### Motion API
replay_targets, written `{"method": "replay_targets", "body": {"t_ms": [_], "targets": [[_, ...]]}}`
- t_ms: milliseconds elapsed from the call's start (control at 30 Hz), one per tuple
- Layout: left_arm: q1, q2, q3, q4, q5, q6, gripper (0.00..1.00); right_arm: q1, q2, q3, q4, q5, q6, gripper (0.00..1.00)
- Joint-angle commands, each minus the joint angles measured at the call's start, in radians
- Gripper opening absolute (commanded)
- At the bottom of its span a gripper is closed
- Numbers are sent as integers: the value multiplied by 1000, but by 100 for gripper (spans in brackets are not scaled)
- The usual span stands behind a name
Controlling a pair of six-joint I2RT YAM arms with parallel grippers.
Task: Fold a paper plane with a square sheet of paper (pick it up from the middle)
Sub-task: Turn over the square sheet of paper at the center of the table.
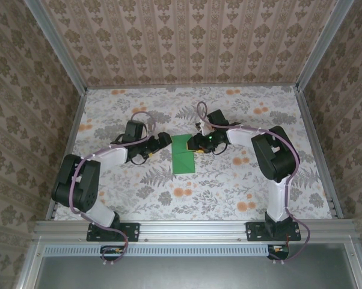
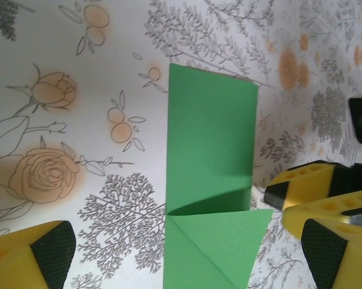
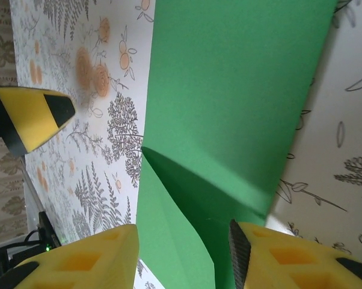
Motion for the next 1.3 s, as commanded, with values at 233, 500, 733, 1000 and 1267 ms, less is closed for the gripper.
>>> {"method": "replay_targets", "body": {"t_ms": [233, 500, 733, 1000, 1267], "targets": [[-27, -7, -28, 79, 66, -61, 100, -4, 36, 14, -49, -103, -87, 31], [-50, 6, -38, 111, 139, -71, 89, -16, 9, -38, 47, -89, -36, 7], [-65, 80, -21, 143, 234, -95, 67, -38, -1, -71, 119, -89, 14, 5], [-78, 155, 41, 136, 275, -79, 51, -48, -6, -92, 144, -83, 37, 5], [-84, 219, 72, 143, 276, -56, 45, -56, -8, -97, 138, -77, 41, 5]]}}
